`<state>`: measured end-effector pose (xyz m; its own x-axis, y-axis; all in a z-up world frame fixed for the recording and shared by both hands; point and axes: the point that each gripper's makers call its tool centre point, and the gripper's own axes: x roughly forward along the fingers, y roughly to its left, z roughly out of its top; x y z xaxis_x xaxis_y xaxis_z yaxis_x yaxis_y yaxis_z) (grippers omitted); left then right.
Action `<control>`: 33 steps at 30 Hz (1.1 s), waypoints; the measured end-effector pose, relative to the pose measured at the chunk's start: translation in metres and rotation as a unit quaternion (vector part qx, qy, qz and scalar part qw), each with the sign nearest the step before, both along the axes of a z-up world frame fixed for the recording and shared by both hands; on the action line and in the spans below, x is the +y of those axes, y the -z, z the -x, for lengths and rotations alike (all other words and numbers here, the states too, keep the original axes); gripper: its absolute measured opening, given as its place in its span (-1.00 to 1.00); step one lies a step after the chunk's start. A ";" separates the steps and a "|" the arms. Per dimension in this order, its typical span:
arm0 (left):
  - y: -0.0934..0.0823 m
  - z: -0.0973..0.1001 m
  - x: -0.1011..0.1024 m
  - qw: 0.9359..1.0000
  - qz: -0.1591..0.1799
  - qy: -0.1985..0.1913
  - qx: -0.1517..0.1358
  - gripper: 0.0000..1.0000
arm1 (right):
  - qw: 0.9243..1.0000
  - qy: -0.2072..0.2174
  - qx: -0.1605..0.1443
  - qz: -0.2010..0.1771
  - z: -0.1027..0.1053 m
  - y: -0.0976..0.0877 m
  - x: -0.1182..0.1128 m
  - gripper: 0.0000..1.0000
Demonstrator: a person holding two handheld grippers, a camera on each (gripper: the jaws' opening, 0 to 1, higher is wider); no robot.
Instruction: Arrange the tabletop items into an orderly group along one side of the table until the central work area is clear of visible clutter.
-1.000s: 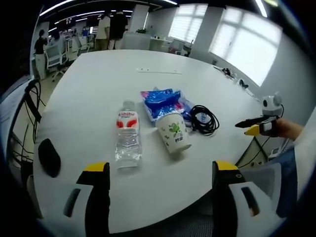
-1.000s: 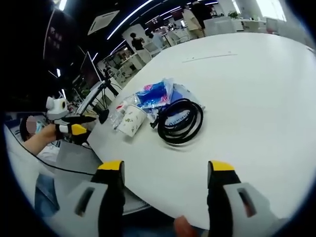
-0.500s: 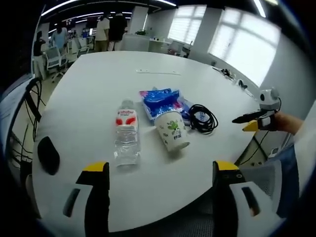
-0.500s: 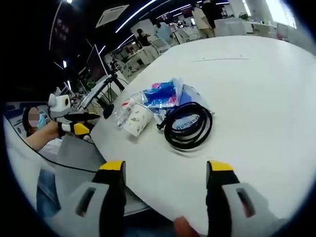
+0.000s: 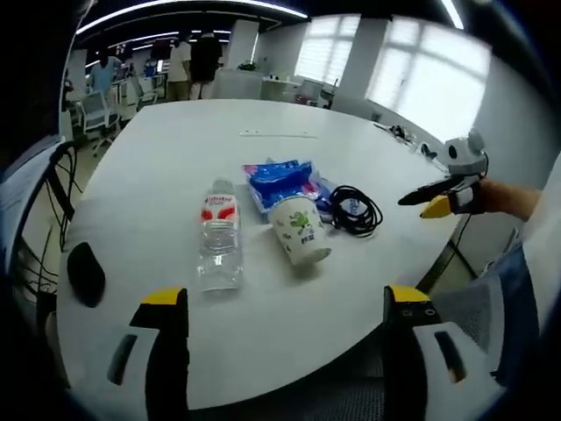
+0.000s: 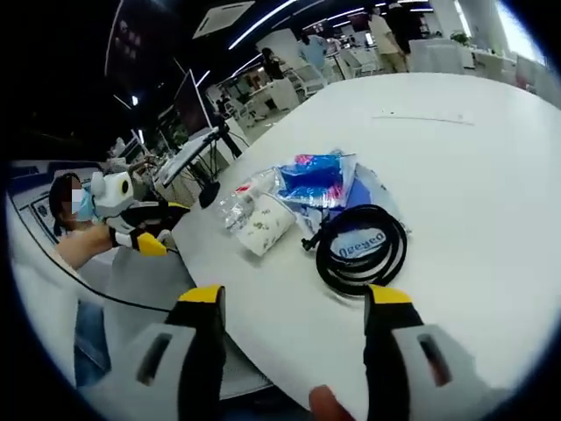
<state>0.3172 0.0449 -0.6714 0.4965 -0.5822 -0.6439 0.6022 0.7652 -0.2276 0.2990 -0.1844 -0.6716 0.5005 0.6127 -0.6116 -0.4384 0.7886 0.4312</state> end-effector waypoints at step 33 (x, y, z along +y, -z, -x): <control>0.001 0.029 0.002 0.998 -0.010 -0.023 -0.050 0.86 | 0.986 -0.158 -0.045 0.016 -0.057 -0.025 0.067 0.13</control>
